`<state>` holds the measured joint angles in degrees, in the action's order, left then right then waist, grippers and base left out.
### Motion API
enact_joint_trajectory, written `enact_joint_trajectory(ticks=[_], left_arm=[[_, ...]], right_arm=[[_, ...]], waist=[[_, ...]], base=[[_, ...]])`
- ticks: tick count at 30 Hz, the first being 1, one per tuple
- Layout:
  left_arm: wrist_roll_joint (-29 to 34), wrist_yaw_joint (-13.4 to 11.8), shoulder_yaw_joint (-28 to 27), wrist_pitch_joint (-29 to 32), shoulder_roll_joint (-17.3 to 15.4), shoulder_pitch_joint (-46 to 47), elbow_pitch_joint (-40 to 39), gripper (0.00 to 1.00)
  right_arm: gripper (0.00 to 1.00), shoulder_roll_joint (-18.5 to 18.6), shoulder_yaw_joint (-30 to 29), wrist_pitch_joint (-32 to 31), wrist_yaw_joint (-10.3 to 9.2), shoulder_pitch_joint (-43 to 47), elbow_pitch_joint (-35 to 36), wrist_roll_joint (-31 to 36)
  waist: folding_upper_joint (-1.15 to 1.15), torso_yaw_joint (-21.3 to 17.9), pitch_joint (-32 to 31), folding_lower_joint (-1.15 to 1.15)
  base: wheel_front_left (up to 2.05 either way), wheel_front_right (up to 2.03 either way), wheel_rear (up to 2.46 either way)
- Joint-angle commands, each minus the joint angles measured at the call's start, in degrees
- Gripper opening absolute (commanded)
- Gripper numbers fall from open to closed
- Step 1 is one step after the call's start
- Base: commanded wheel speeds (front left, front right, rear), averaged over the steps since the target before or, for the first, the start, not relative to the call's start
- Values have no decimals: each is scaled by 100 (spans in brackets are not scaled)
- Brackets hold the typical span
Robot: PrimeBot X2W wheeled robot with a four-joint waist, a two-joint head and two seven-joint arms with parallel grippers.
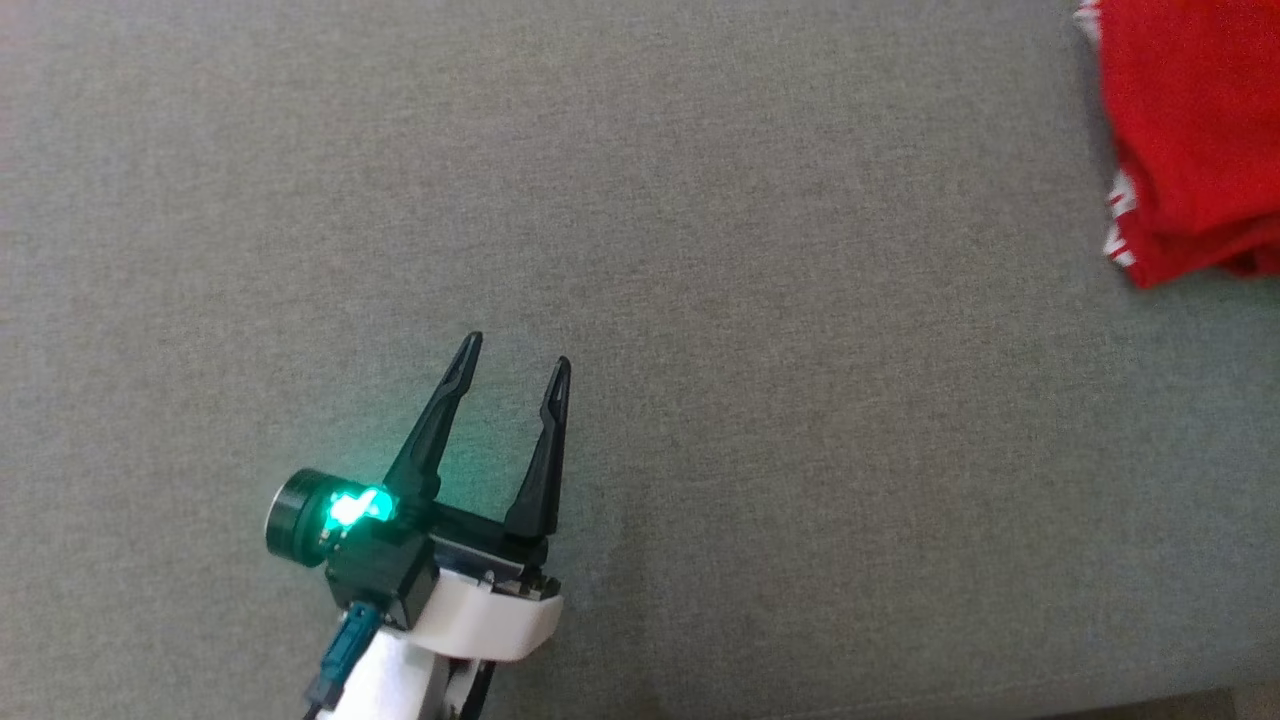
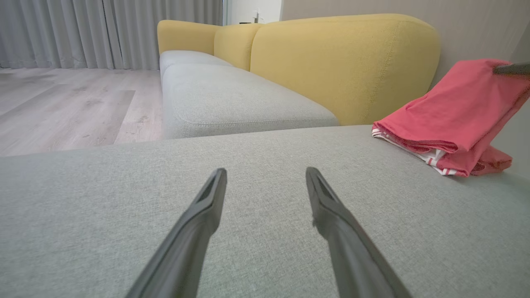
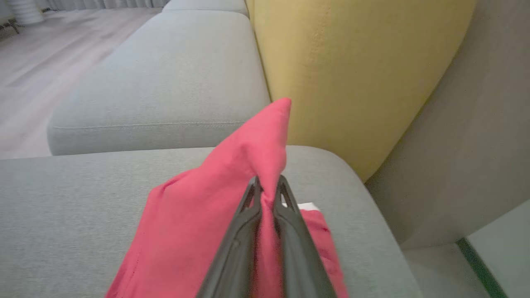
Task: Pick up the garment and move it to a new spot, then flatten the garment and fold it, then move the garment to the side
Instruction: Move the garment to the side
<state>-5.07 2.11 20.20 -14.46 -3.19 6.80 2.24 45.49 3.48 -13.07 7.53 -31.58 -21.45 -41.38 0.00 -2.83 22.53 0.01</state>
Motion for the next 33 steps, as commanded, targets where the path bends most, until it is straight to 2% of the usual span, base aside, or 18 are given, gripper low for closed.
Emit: enact_joint_trajectory(ticks=[1, 2, 3, 4, 9, 14, 17, 18, 25, 30, 33], left_arm=[[-43, 21, -141, -54, 31, 109, -130, 100], [-53, 26, -134, -54, 31, 131, -114, 100], [-66, 32, -130, -54, 31, 150, -97, 100], [-85, 33, -130, -54, 31, 163, -77, 100], [-169, 20, -159, -54, 31, 138, 16, 100], [-224, -29, -202, -54, 31, 22, 77, 100], [-308, -71, -226, -54, 31, -65, 84, 100], [-377, -118, -278, -54, 31, -155, 47, 100], [-664, -248, -613, -54, 31, -536, 29, 100], [-752, -252, -749, -54, 31, -745, 111, 100], [-787, -239, -822, -54, 31, -879, 175, 100]], right_arm=[[0, 287, -189, -95, -4, 256, 248, 111], [0, 270, -357, -196, -4, 343, 336, 190], [67, 228, -537, -278, -4, 427, 415, 289], [100, 159, -691, -344, -4, 518, 497, 400], [100, -505, -1132, -489, -4, 987, 1023, 1081], [100, -1446, -938, -200, -4, 1376, 1398, 1638], [100, -1954, -641, 351, -4, 1602, 1409, 1867], [100, -2299, -376, 806, -4, 1750, 1317, 1942], [100, -3194, 412, 2489, -4, 2062, 526, 2219], [100, -3556, 507, 2792, -4, 2301, 336, 2529], [100, -3832, 273, 2803, -4, 2677, 848, 2828]], waist=[[0, -31, 59, -1], [0, -19, 66, -1], [0, -1, 63, -1], [0, 25, 45, -1], [0, 159, -171, -1], [0, 314, -469, -1], [0, 465, -684, -1], [0, 529, -840, -1], [0, 595, -1334, -1], [0, 645, -1616, -1], [0, 700, -1829, -1]], base=[[0, 0, 0], [0, 0, 0], [0, 0, 0], [0, 0, 0], [0, 0, 0], [0, 0, 0], [0, 0, 0], [0, 0, 0], [0, 0, 0], [0, 0, 0], [0, 0, 0]])
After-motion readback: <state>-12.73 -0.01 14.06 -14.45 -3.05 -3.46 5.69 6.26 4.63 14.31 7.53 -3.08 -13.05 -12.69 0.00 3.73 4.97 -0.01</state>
